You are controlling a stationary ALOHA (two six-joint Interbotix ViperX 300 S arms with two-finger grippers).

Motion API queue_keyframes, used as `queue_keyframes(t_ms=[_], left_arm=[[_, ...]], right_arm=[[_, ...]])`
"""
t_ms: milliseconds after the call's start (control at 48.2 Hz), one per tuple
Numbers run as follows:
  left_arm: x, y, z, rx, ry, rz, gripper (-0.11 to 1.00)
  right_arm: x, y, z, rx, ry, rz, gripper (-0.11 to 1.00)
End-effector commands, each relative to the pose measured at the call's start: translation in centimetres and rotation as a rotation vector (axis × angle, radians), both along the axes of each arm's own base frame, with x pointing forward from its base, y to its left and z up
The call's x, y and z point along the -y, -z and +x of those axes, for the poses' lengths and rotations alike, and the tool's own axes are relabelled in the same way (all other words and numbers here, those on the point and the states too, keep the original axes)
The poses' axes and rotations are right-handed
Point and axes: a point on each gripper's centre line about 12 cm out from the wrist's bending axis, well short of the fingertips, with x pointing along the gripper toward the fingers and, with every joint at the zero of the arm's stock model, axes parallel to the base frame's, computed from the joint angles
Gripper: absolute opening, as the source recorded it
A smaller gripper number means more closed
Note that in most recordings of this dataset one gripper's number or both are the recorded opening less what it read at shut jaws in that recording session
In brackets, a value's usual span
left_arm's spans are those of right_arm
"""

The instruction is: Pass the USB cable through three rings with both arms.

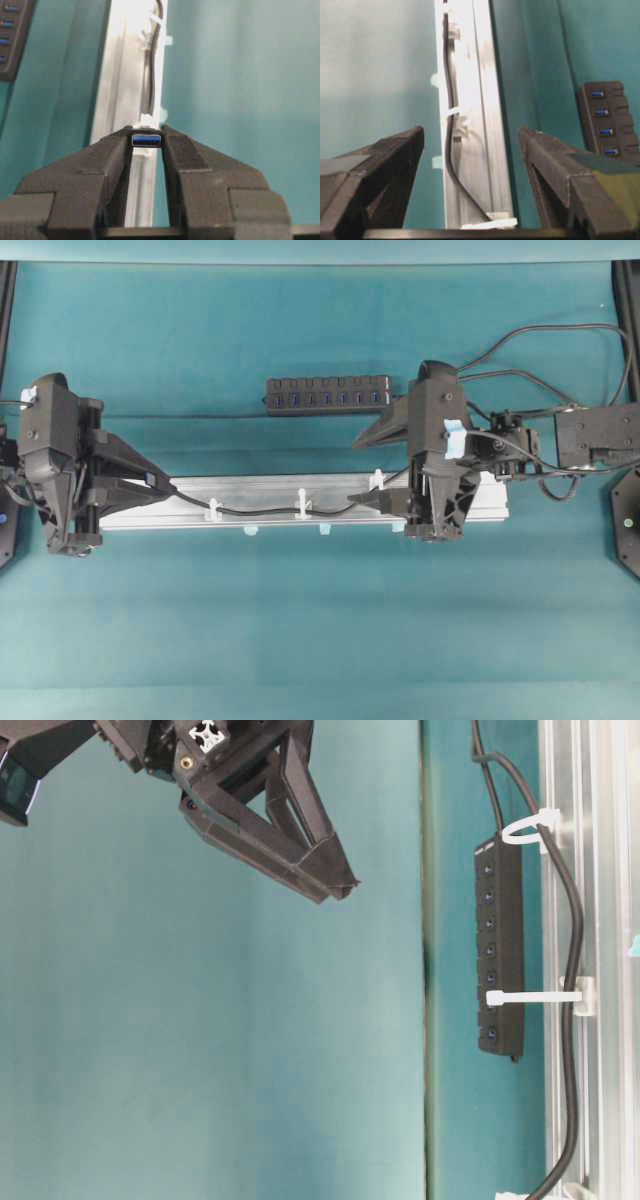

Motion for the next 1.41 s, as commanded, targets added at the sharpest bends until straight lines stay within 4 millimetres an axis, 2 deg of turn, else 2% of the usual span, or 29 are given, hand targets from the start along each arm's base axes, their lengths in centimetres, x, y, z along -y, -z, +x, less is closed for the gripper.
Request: queue_keyframes(t_ms=[0, 1389], left_arm=[[-0.06, -1.2, 0.54, 0.04, -0.001, 0.003, 0.22], [-0.06, -1.49, 0.64, 0.049, -0.001, 0.002, 0.22]], right_arm=[[0.07, -0.87, -0.02, 0.02, -0.001, -0.007, 0.39], [0.19, -0.27, -0.14, -0.023, 0.008, -0.005, 0.39]])
